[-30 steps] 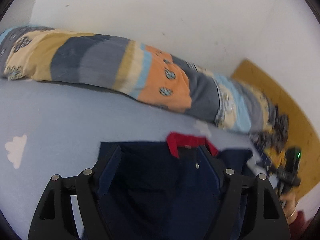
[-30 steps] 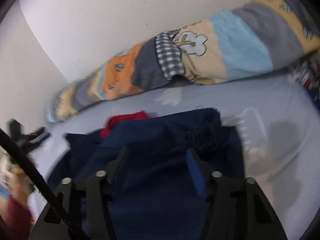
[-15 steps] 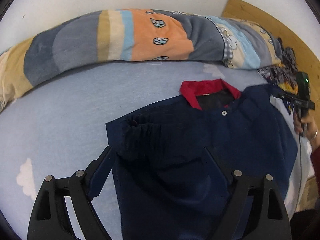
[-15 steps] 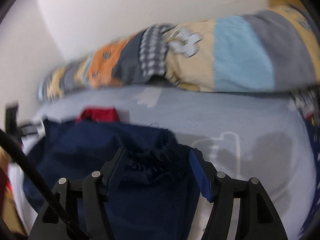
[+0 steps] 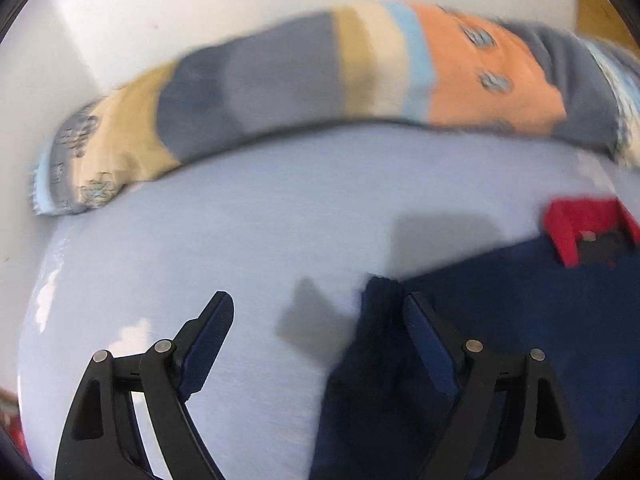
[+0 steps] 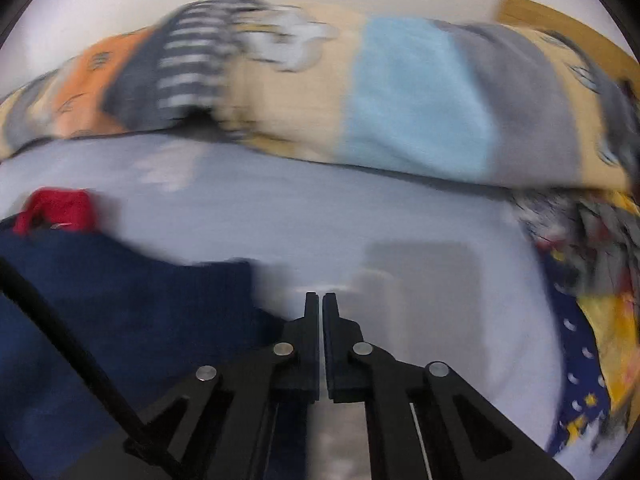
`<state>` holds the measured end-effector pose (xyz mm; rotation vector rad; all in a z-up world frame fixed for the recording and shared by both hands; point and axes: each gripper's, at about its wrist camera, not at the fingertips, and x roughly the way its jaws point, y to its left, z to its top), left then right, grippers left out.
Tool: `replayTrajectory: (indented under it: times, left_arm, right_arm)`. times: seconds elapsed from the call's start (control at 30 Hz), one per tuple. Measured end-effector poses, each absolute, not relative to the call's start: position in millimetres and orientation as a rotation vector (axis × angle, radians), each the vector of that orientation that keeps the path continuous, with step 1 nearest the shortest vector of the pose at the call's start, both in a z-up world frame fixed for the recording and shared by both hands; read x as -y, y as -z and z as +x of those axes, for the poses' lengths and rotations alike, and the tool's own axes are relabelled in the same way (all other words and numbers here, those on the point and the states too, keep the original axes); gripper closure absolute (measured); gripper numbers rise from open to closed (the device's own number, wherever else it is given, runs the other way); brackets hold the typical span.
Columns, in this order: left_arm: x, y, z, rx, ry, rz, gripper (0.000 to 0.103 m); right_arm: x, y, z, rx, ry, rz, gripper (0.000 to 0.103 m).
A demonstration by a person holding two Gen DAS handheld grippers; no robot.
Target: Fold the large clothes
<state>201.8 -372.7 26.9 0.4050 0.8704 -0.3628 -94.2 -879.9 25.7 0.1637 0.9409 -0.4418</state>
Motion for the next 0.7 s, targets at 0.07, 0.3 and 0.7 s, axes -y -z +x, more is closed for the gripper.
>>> replayTrajectory:
  times: [0.07,0.3,0.7]
  left_arm:
    - [357.0,-35.7,201.4,-0.897,0.467,0.31,0.016]
    - [318.4,-76.0,134.4,-0.789,0.689,0.213,0.016]
    - [321.9,7.5,108.2,-0.875,0.474,0.456,0.014]
  right_arm:
    - [902.9,-28.3,-113.7,-0.915,0.529,0.266,0.1]
    - [813.3,-77.1,-148.4,-0.747,0.137,0.193,0.084]
    - [716.6,-14.5,-101.6,-1.001,0.046,-0.016,0.081]
